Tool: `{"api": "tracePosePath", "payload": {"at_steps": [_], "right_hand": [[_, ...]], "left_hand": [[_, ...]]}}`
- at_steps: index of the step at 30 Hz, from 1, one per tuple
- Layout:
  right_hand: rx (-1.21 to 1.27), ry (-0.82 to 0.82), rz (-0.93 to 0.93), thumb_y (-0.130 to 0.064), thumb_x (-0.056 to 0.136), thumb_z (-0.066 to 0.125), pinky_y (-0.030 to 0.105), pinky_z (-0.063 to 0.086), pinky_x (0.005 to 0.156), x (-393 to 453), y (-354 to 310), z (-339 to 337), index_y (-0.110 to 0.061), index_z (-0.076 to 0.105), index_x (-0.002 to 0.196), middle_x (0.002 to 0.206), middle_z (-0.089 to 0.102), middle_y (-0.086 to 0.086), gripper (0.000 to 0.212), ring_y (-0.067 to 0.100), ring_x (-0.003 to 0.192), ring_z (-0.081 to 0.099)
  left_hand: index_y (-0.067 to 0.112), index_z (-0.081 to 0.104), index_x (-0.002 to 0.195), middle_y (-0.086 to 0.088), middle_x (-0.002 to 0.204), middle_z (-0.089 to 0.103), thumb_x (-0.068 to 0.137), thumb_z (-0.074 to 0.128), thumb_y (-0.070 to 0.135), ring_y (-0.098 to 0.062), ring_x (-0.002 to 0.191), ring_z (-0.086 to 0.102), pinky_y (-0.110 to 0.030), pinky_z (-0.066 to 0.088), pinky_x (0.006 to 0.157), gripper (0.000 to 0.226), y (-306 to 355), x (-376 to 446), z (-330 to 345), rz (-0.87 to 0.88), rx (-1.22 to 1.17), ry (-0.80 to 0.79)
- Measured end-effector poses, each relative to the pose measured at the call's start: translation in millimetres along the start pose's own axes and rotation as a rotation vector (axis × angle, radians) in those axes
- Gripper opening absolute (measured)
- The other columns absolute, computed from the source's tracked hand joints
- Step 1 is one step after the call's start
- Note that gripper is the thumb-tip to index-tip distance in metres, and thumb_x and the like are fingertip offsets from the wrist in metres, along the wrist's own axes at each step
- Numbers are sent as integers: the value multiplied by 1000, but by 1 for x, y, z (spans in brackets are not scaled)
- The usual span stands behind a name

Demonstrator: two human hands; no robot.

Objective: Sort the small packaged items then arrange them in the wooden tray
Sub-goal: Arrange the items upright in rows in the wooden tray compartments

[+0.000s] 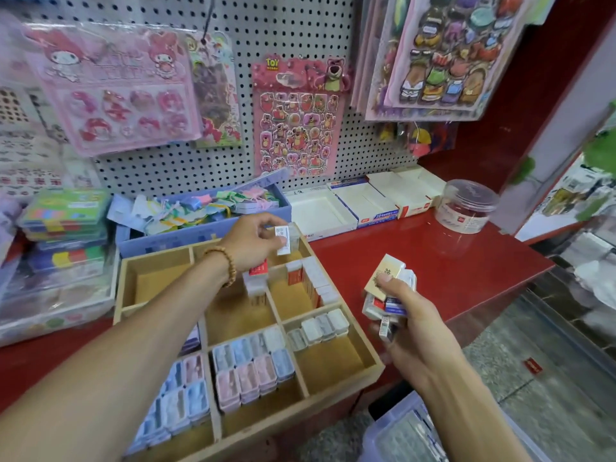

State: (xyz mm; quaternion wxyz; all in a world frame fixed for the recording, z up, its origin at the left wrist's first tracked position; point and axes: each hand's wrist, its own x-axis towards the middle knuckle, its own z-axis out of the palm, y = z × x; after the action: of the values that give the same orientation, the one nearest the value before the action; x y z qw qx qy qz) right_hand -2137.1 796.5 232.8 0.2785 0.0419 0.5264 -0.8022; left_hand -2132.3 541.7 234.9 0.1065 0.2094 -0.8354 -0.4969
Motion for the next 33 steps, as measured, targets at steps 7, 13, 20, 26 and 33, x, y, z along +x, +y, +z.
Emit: {"api": "tracePosePath", "payload": {"at_steps": [7,13,20,26,33], "right_hand": [[-15,44,-6,-26,65,77,23,50,50,33,0,-7,-9,68,105,85,70,9,44,15,62,65],[6,72,2,-26,64,77,22,50,48,43,4,-16,-8,68,107,86,69,10,48,15,62,64],[16,69,-1,-25,67,75,21,49,47,41,5,-28,-7,68,107,79,71,6,44,13,60,64],[35,81,3,-26,66,76,24,47,49,33,6,-34,-9,66,106,79,67,6,44,15,60,61],[69,58,-6,-27,56,90,26,40,48,18,6,-35,-12,64,104,83,65,8,57,15,58,60]], "left_hand": [[21,65,93,2,72,65,76,81,12,-9,62,58,-24,50,61,25,-3,45,5,68,358,-44],[19,63,84,1,80,60,73,83,18,-21,81,60,-32,51,73,23,-6,60,16,216,572,-90],[18,59,83,2,75,55,70,86,27,-19,74,52,-36,50,70,31,-8,63,30,288,603,-13],[11,66,75,2,67,63,80,78,33,-12,64,56,-23,46,62,25,-2,55,18,149,337,61],[11,56,72,-3,59,59,94,60,35,-8,37,48,-17,34,33,32,13,27,11,-363,-450,89]]}}
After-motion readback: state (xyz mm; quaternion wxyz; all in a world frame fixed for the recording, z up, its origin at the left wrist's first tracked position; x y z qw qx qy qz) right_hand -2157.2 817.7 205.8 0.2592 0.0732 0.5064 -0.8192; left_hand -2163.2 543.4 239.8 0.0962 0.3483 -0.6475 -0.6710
